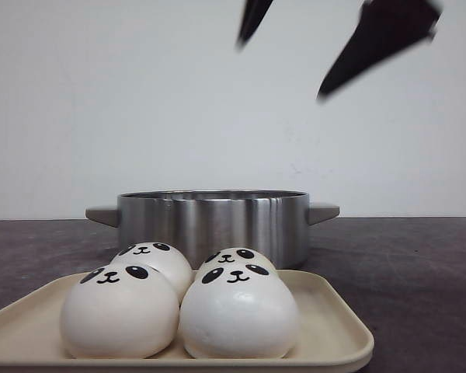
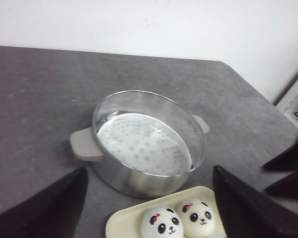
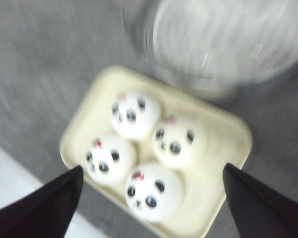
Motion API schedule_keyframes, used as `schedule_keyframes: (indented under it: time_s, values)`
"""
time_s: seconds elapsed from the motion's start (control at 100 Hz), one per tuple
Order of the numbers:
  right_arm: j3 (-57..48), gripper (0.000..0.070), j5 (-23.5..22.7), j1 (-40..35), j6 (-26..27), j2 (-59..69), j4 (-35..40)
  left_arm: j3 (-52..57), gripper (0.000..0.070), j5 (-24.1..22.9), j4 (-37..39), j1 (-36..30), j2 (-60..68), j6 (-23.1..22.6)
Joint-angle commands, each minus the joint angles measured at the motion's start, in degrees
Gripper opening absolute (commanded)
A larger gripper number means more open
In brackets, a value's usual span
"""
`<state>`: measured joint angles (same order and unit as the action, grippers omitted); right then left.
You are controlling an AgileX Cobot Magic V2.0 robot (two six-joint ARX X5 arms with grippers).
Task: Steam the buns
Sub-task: 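Lower the right gripper onto a panda bun on the tray and grasp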
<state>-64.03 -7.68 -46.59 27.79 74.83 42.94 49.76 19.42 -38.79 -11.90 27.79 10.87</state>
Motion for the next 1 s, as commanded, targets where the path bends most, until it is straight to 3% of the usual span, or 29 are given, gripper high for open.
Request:
schedule_keyframes:
  time_s: [0.0,0.59,0.84,0.99]
  values:
    - [-0.8,0.0552,0.2,-1.3,3.1,4.0,-0.6,0.5,0.0475,-0.3,0.4,-0.8,0.3,-0.7]
    - [-0.8,0.0550,3.8,-1.5,6.4,23.9,-12.0,0.5,0.0475,-0.9,-5.0,-6.3,0.2,-0.8]
    - [-0.8,0.0516,5.7,-0.5,6.8,27.3,-11.7,0.5,0.0475,-1.8,-5.0,-7.4,0.2,-0.8]
    - [-0.8,0.0418,6.4,0.4,6.9,27.8,-11.4,0.5,0.0475,-2.2,-5.0,-7.7,0.2,-0.8]
